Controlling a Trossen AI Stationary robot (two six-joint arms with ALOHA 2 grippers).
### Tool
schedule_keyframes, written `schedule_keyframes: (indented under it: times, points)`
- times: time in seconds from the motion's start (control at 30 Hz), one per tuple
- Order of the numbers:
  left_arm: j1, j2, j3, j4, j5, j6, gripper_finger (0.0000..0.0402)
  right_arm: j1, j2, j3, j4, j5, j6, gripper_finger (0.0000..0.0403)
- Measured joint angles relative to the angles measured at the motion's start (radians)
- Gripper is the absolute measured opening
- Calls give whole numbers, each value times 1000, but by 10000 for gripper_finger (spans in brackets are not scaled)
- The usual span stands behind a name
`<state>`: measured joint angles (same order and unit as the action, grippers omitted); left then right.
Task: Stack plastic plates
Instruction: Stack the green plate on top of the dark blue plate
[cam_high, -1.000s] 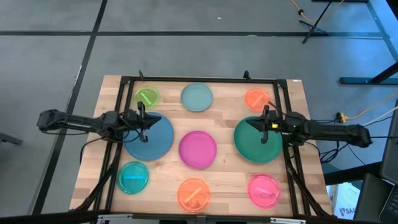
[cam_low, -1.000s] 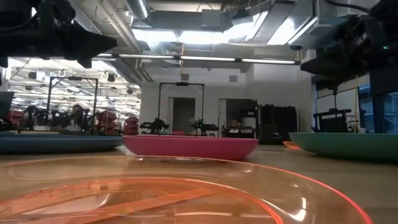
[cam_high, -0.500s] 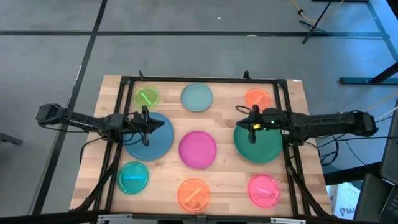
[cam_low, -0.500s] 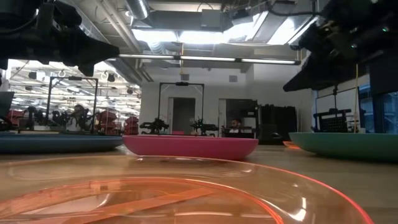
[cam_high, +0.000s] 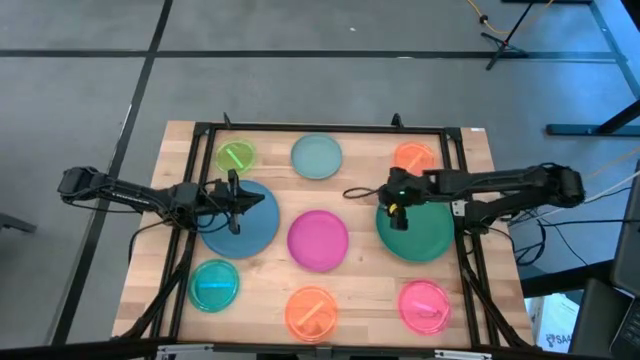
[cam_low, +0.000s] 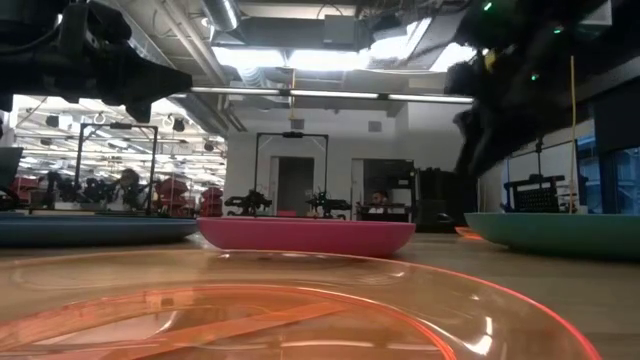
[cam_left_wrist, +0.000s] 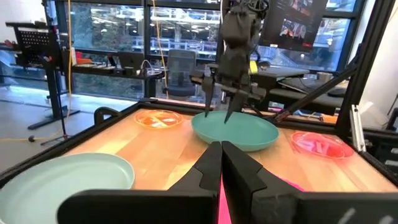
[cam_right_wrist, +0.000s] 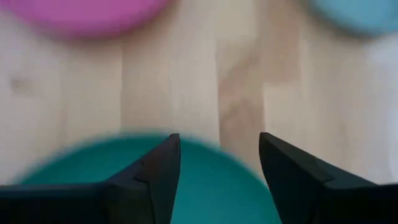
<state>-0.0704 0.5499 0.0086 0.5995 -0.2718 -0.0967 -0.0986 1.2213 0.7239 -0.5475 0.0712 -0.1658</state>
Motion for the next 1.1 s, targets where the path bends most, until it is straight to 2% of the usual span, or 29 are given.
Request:
schedule_keyframes:
  times: [0.13, 0.27, 0.4, 0.7, 0.83, 1.1]
  points:
    - [0, 0, 0, 0, 0, -17, 5, 0, 122, 83, -105, 18, -73, 208]
    - [0, 0, 1, 0, 0, -14, 5, 0, 204, 124, -111, 56, -151, 208]
    - [0, 0, 1, 0, 0, -14, 5, 0, 255, 129, -119, 56, -229, 208]
    - [0, 0, 1, 0, -33, -16, 5, 0, 318, 129, -123, 52, -263, 204]
    - [0, 0, 1, 0, -33, -16, 5, -8, 323, 129, -129, 50, -265, 169]
    - [0, 0, 1, 0, -32, -16, 5, -61, 323, 129, -138, 52, -283, 50]
